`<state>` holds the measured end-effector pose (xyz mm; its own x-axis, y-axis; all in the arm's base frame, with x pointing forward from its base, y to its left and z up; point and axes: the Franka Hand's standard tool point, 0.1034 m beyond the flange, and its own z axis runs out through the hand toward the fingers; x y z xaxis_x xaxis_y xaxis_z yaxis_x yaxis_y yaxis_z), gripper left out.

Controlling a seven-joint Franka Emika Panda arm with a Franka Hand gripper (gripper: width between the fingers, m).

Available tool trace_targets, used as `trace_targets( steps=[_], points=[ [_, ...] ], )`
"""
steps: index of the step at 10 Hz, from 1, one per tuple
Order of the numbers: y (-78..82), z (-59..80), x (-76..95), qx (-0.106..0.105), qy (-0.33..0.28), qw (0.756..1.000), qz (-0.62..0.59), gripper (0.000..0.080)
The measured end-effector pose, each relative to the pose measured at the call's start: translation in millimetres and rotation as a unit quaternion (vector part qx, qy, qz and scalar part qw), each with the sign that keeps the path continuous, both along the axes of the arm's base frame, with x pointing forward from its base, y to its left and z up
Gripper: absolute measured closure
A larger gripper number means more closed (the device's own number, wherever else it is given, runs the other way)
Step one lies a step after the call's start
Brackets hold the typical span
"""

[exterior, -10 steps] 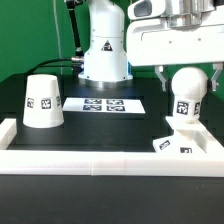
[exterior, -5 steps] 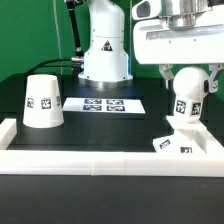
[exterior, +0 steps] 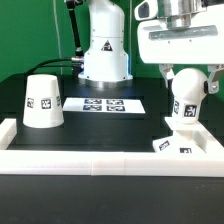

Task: Assemble lamp

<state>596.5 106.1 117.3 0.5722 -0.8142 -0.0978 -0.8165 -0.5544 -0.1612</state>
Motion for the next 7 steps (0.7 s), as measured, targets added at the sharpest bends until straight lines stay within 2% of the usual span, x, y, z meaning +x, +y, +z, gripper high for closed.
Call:
trace_targets(
  steps=[3,5,7],
  points=[
    [0.4,0.2,-1.7,-0.018,-0.027,0.987,0.158,0.0101],
    [-0.3,-0.8,-1.6,-0.021,-0.034,0.978,0.203,0.0101],
    [-0.7,-1.4,-1.8,-0.028,-0.048,0.957,0.285,0.0101]
  ],
)
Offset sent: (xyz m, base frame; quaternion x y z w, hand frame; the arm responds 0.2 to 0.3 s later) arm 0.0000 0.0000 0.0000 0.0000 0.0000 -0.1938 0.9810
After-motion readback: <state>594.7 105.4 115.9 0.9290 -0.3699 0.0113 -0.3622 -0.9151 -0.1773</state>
